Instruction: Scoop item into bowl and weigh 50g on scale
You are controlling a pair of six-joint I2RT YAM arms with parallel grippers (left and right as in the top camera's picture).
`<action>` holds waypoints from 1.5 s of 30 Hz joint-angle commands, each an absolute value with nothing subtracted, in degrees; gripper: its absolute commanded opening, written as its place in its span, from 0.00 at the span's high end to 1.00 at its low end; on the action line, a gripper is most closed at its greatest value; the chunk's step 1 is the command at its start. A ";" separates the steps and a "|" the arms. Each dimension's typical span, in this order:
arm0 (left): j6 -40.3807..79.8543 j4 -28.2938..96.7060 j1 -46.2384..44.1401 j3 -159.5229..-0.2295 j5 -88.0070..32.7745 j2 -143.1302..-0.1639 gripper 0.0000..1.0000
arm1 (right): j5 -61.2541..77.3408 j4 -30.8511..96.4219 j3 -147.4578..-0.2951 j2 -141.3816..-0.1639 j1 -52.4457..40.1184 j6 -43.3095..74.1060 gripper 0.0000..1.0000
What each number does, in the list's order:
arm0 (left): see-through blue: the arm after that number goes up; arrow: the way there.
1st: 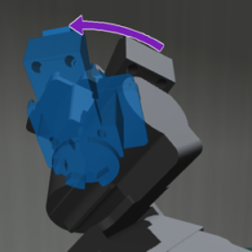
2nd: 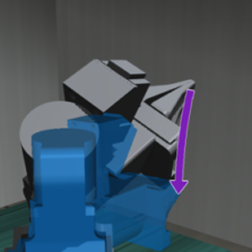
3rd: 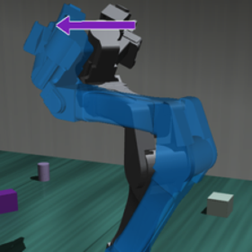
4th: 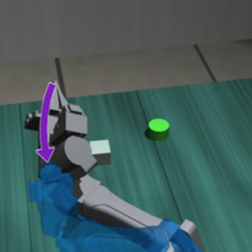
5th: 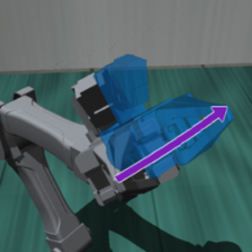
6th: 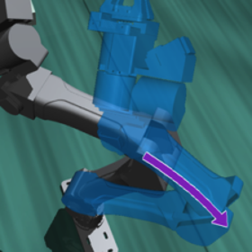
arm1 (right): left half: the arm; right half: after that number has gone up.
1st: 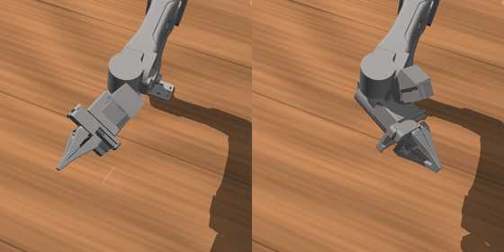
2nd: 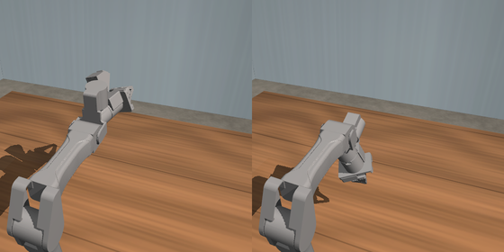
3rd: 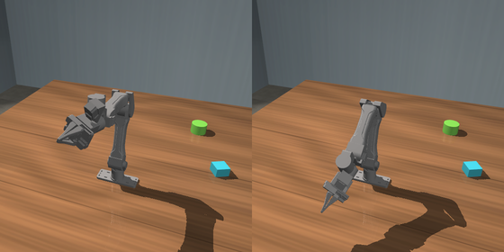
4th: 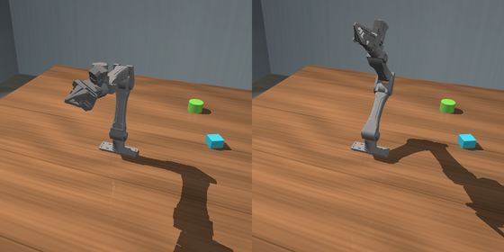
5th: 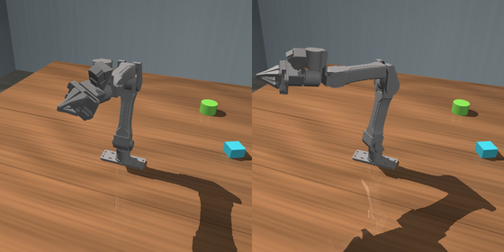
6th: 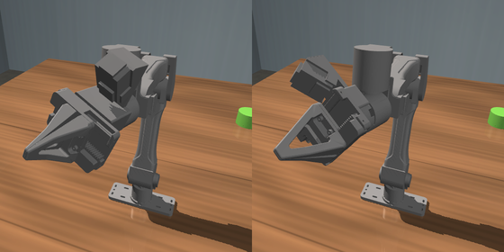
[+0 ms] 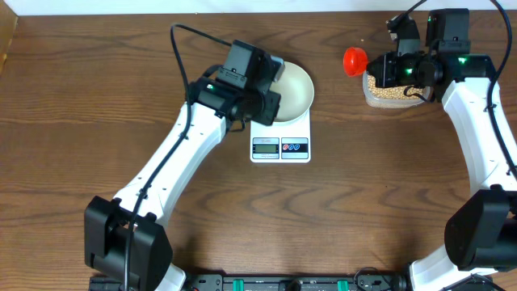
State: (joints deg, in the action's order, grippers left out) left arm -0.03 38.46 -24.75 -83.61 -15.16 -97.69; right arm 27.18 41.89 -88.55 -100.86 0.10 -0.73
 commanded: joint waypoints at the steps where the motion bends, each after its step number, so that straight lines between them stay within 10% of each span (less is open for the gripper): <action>1: -0.40 34.61 -21.34 -83.85 -8.86 -98.00 0.93 | 26.87 40.51 -89.19 -100.42 -0.30 -2.79 0.98; 11: -2.96 18.33 -6.61 -83.85 -4.91 -98.28 0.92 | 26.89 34.44 -89.19 -100.42 0.27 5.02 0.98; 30: 0.69 32.18 -4.36 -83.85 -14.35 -98.26 0.93 | 20.47 40.05 -89.19 -100.40 0.71 5.02 0.99; 45: -0.05 46.37 -22.26 -79.44 -18.83 -96.44 0.93 | 20.45 40.80 -89.19 -100.40 0.82 5.02 0.99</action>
